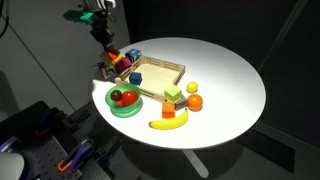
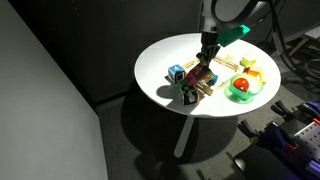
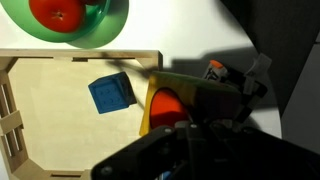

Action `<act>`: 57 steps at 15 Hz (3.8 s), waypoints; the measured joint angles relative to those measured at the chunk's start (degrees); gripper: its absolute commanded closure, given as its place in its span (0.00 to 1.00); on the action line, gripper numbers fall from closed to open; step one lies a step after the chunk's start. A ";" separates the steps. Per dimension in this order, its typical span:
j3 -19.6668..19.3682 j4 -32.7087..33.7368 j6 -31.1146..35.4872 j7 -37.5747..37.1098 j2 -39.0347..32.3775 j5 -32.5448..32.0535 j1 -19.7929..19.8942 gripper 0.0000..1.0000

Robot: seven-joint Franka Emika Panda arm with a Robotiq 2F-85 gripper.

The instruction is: Shift the orange and white cube-shaped toy to the tray

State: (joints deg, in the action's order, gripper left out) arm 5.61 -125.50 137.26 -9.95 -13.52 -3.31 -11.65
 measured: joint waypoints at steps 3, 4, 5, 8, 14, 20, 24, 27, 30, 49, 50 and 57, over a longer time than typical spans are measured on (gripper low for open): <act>-0.03 0.02 0.00 0.54 1.65 2.90 1.82 0.97; -0.02 0.09 -0.03 1.40 1.96 4.47 2.51 0.97; -0.02 0.26 -0.10 2.46 2.14 6.16 3.22 0.97; -0.01 1.48 -1.56 6.75 2.13 12.43 5.52 0.97; -0.87 5.60 -6.23 10.55 1.46 19.90 9.93 0.97; -3.81 7.51 -4.69 9.86 0.72 19.81 10.92 0.97; -5.57 7.68 -1.20 8.58 0.16 19.18 11.17 0.97; -6.73 7.69 0.15 5.55 0.07 16.04 11.19 0.97; -7.60 7.71 -0.59 1.15 -0.11 10.58 11.16 0.97; -6.49 8.41 -8.86 -3.76 0.57 3.00 9.01 0.00; -6.09 8.07 -8.48 -3.52 1.25 3.00 8.81 0.00; -3.89 3.83 -8.37 -3.27 7.01 3.03 7.68 0.00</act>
State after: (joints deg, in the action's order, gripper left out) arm 1.72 -121.67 128.88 -13.21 -6.51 -0.28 -3.97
